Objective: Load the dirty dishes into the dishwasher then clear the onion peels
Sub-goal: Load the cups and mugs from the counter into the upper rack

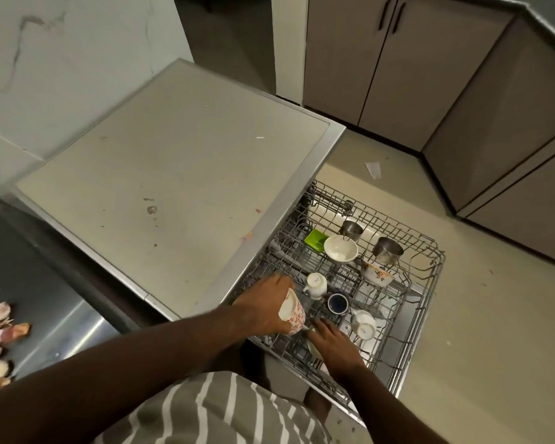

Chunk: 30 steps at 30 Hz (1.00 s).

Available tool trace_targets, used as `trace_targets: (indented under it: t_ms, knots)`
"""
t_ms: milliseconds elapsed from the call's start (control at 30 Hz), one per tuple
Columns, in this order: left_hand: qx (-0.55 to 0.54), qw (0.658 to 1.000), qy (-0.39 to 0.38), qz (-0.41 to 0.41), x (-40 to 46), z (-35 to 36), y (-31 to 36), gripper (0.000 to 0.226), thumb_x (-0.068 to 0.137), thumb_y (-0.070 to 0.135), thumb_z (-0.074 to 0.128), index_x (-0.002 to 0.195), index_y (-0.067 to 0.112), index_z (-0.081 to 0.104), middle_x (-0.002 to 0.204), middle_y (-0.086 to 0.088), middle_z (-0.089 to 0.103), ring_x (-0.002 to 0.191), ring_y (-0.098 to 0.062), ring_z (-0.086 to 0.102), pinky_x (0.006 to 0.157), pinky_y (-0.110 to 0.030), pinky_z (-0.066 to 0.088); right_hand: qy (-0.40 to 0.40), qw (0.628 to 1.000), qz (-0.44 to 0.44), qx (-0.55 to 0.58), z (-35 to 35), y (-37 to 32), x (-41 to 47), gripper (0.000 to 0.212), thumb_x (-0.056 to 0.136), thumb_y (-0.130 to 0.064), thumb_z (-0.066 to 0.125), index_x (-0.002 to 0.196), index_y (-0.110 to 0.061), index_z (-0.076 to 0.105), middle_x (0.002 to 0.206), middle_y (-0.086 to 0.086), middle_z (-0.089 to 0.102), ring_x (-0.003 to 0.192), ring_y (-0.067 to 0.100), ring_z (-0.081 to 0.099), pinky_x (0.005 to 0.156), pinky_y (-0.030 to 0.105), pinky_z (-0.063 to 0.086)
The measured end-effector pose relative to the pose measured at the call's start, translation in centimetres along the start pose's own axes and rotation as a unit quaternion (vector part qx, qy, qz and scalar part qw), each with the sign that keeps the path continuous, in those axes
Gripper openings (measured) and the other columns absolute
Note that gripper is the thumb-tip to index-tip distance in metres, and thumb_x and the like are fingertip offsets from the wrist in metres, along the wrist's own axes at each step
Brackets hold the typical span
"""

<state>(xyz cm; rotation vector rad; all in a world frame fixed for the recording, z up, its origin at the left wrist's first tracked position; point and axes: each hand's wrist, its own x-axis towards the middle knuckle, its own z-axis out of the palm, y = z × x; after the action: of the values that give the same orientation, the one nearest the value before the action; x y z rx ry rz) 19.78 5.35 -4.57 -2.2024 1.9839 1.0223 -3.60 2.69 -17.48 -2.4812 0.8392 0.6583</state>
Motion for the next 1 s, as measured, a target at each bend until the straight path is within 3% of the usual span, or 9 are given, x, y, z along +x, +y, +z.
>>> trace_targets:
  t_ms: [133, 267, 333, 667, 867, 1000]
  knots:
    - [0.0, 1.0, -0.003, -0.009, -0.1, 0.2, -0.1, 0.092, 0.069, 0.044, 0.091, 0.143, 0.023, 0.04, 0.137, 0.0, 0.049, 0.127, -0.021, 0.048, 0.109, -0.04, 0.045, -0.01, 1.0, 0.014, 0.005, -0.8, 0.7, -0.2, 0.086, 0.099, -0.005, 0.059, 0.158, -0.047, 0.013, 0.173, 0.012, -0.003, 0.159, 0.037, 0.002, 0.12, 0.051, 0.035]
    - [-0.008, 0.999, -0.01, -0.032, -0.3, 0.6, -0.3, 0.093, 0.071, 0.042, 0.091, 0.145, 0.022, 0.038, 0.142, 0.0, 0.048, 0.13, -0.022, 0.046, 0.11, -0.041, 0.046, -0.006, 0.999, 0.035, 0.024, -1.1, 0.8, -0.6, 0.087, 0.098, 0.0, 0.055, 0.156, -0.053, 0.018, 0.173, 0.01, 0.001, 0.155, 0.038, 0.019, 0.1, 0.05, 0.055]
    - [-0.007, 0.999, -0.009, -0.045, -0.3, 0.8, -0.3, 0.092, 0.072, 0.041, 0.091, 0.145, 0.022, 0.038, 0.142, 0.0, 0.048, 0.132, -0.023, 0.046, 0.11, -0.041, 0.047, -0.004, 0.998, 0.054, 0.033, -0.9, 0.7, -0.7, 0.086, 0.098, 0.0, 0.055, 0.154, -0.054, 0.02, 0.173, 0.009, 0.003, 0.153, 0.039, 0.024, 0.095, 0.049, 0.057]
    - [0.007, 0.996, -0.014, -0.091, 0.1, 1.9, 0.0, 0.095, 0.069, 0.041, 0.092, 0.145, 0.024, 0.037, 0.141, -0.001, 0.048, 0.131, -0.024, 0.049, 0.106, -0.044, 0.052, -0.035, 0.991, 0.088, 0.093, -0.1, -1.2, 0.1, 0.102, 0.096, 0.002, 0.054, 0.158, -0.056, -0.002, 0.17, 0.012, -0.021, 0.157, 0.044, -0.007, 0.113, 0.056, 0.045]
    - [0.001, 0.994, -0.014, -0.107, 0.3, 2.2, -0.2, 0.095, 0.071, 0.038, 0.092, 0.146, 0.024, 0.037, 0.143, 0.0, 0.048, 0.131, -0.022, 0.048, 0.106, -0.044, 0.052, -0.021, 0.992, 0.088, 0.087, 0.2, -1.3, 0.3, 0.097, 0.1, -0.004, 0.055, 0.161, -0.049, -0.005, 0.169, 0.016, -0.023, 0.156, 0.046, -0.012, 0.119, 0.058, 0.036]
    - [-0.021, 0.991, -0.008, -0.132, 0.6, 2.3, -0.7, 0.099, 0.071, 0.036, 0.093, 0.15, 0.022, 0.035, 0.146, -0.001, 0.048, 0.132, -0.024, 0.05, 0.107, -0.043, 0.052, -0.005, 0.992, 0.087, 0.088, 0.5, -1.3, -0.2, 0.103, 0.096, 0.002, 0.054, 0.16, -0.049, -0.008, 0.169, 0.016, -0.024, 0.156, 0.044, -0.014, 0.125, 0.056, 0.026]
